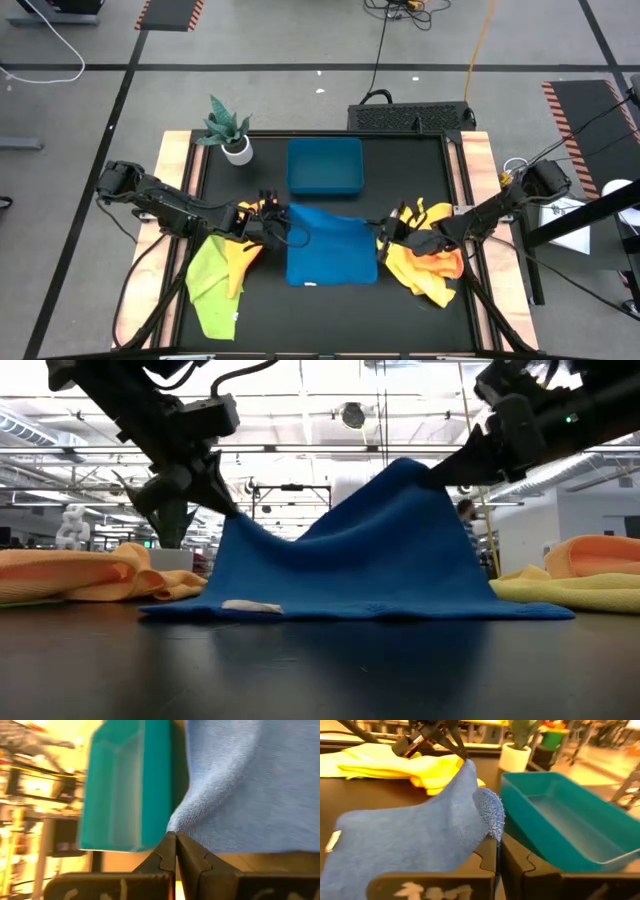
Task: Fold microfiber towels
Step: Fold the blue microfiber cloth
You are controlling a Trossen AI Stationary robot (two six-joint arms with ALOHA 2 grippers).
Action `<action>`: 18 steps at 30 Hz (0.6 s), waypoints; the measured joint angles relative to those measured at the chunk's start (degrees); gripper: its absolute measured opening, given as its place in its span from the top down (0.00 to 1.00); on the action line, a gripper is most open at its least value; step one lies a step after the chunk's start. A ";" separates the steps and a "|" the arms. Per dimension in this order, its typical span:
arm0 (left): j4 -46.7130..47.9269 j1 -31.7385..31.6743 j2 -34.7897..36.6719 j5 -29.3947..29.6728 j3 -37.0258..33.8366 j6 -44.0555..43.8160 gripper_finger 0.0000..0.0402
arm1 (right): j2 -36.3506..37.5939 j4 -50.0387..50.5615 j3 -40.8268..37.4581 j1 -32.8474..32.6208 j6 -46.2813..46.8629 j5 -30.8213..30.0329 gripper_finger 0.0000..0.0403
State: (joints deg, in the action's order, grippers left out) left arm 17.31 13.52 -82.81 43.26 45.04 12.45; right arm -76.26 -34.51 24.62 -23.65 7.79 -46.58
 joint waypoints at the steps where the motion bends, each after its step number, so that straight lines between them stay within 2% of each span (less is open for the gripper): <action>1: -0.61 0.00 0.00 0.75 0.00 0.18 0.98 | 0.03 -0.04 0.00 -0.52 -0.36 -1.46 1.00; 3: -1.32 0.07 0.00 0.89 0.01 0.20 0.99 | 0.01 0.03 0.00 -1.69 -0.95 -3.04 1.00; 11: -0.95 4.16 0.00 0.49 0.00 -3.18 0.99 | -0.15 0.03 0.00 -7.18 -0.51 -3.11 1.00; 18: -2.08 9.19 -2.26 -0.89 0.04 -6.63 0.99 | -4.42 0.21 0.02 -10.98 2.97 -2.85 1.00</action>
State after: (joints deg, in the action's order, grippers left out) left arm 15.23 22.70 -85.07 42.37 45.08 5.82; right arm -80.68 -34.31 24.64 -34.63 10.76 -49.43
